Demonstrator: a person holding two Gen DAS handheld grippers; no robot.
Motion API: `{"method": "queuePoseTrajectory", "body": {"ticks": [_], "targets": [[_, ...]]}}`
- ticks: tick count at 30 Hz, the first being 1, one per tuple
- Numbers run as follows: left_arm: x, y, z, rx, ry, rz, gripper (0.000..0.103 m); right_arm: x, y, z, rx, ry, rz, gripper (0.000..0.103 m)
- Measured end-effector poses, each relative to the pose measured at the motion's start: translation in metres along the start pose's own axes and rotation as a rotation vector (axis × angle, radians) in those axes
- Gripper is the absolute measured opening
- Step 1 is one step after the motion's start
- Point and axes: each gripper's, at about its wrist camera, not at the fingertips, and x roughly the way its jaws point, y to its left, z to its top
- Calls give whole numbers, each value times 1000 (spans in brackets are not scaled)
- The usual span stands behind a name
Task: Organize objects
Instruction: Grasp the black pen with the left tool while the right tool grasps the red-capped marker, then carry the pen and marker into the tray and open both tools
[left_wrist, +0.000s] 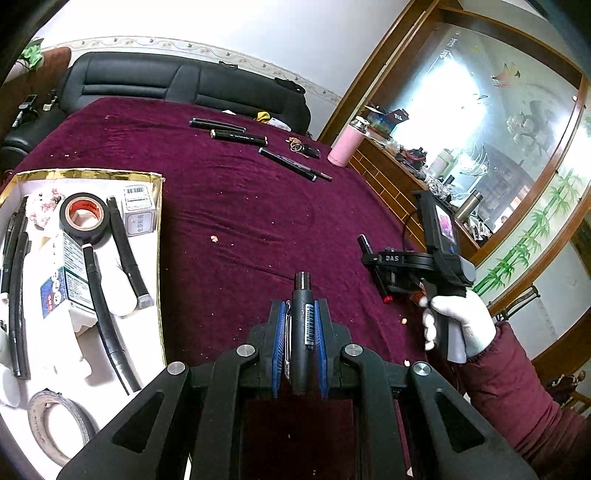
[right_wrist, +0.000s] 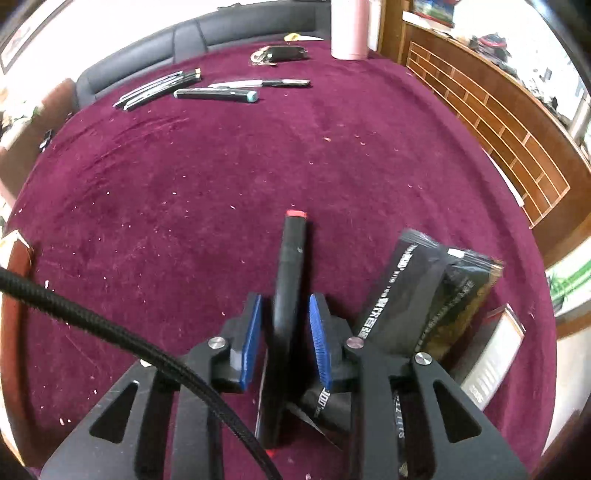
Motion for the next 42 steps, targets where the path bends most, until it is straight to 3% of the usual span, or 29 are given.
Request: {"method": "queuePoseTrajectory", "body": {"ticks": [2,9,12,18,25,32,37,42], "targets": [[0,2,0,-7,0,-3,12,0,1,2,-7,-2,2,14],[-3,7,0,-25,-7,4,12,-17,-16,-5,93,-29,211,13],[-8,10,-1,-26,-17,14,12,-28,-20,-12,138,-41,347,13],[-24,16,-2,-36,-50,53,12,-60,17,-20,87,-85,571,13],[-59,34,-9,-42,-107,160,12,-101,98,-30,-94,-109,759,13],[-79,75,-16,-115,-142,245,12,-109,172,-39,-252,-34,871,13],[-82,97,-18,-151,-138,273,12,-101,213,-62,-370,98,921,13],[-76,116,-20,-175,-118,321,12,-77,256,-73,-447,193,871,14]]}}
